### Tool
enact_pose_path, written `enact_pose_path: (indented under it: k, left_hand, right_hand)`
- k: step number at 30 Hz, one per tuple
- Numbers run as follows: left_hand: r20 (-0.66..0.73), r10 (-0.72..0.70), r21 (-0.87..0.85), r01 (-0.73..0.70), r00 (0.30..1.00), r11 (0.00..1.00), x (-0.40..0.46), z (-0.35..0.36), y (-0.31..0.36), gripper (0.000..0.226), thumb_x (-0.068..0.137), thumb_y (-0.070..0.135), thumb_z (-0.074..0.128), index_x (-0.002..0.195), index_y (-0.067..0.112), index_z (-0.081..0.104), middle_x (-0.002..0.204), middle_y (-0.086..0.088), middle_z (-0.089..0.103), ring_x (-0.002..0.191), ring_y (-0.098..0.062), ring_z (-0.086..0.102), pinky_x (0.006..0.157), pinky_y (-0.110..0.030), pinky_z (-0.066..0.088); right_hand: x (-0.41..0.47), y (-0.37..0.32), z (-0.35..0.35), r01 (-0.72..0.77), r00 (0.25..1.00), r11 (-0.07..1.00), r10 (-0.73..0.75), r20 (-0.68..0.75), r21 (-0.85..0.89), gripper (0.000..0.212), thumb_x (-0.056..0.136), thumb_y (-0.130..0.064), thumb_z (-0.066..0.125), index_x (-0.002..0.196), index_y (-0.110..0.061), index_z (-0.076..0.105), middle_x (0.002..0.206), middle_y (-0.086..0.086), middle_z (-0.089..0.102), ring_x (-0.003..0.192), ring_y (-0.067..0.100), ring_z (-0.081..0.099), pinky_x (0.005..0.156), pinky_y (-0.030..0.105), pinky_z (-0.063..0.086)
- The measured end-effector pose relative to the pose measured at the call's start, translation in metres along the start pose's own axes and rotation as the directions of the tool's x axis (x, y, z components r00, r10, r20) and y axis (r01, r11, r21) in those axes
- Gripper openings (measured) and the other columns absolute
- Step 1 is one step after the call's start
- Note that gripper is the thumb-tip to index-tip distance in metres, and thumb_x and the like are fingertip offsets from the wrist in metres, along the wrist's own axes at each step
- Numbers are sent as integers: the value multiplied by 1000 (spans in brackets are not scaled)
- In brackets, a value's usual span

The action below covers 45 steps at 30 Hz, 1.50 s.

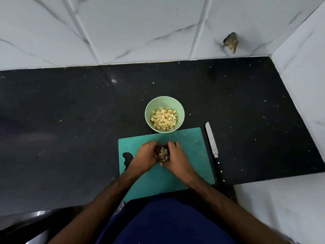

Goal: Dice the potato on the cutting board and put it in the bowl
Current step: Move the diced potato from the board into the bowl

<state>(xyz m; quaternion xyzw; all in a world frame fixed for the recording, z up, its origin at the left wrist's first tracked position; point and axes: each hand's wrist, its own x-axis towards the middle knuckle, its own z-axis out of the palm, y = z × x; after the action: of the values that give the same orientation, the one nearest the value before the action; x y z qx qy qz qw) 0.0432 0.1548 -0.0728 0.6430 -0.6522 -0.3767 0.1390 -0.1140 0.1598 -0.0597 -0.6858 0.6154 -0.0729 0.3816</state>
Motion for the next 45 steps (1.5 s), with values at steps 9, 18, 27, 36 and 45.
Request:
enact_pose_path:
  k: [9,18,27,36,45]
  left_hand:
    - [6,117,-54,-117,993,992,-1,-12,13,31,78,-9,73,104,8,76,95,0,72,82,-5,60,73,1,38]
    - [-30,201,-116,-203,979,972,-7,-18,35,31,80,2,78,106,18,74,93,6,73,83,-3,67,75,-14,53]
    - [-65,357,-75,-362,932,929,-8,-34,42,23,84,-2,71,99,15,77,94,7,75,86,-2,66,80,-10,50]
    - [-271,311,-134,-356,911,925,-12,-41,37,23,82,3,78,94,19,66,89,10,59,82,-9,59,70,-17,46]
    - [-172,151,-238,-190,973,952,-17,-42,-6,20,92,4,69,100,22,68,96,6,65,93,-8,63,75,-9,45]
  right_hand:
    - [17,12,-15,-166,982,947,133,136,274,31,80,-9,79,107,-10,64,102,6,70,93,21,67,79,33,53]
    - [4,-6,-27,-540,826,5,198,528,842,35,101,-13,31,94,-3,63,83,12,67,69,18,60,60,27,54]
    - [10,-10,-17,-543,808,34,291,512,839,26,103,-16,46,90,-4,65,68,8,63,58,15,58,48,25,50]
    - [9,-21,-35,-578,784,-7,271,558,816,23,101,-16,48,90,-3,64,72,9,63,55,15,59,46,24,51]
    - [50,-71,-103,-251,966,353,158,207,902,26,103,-7,45,83,-9,62,75,6,63,58,12,56,50,21,47]
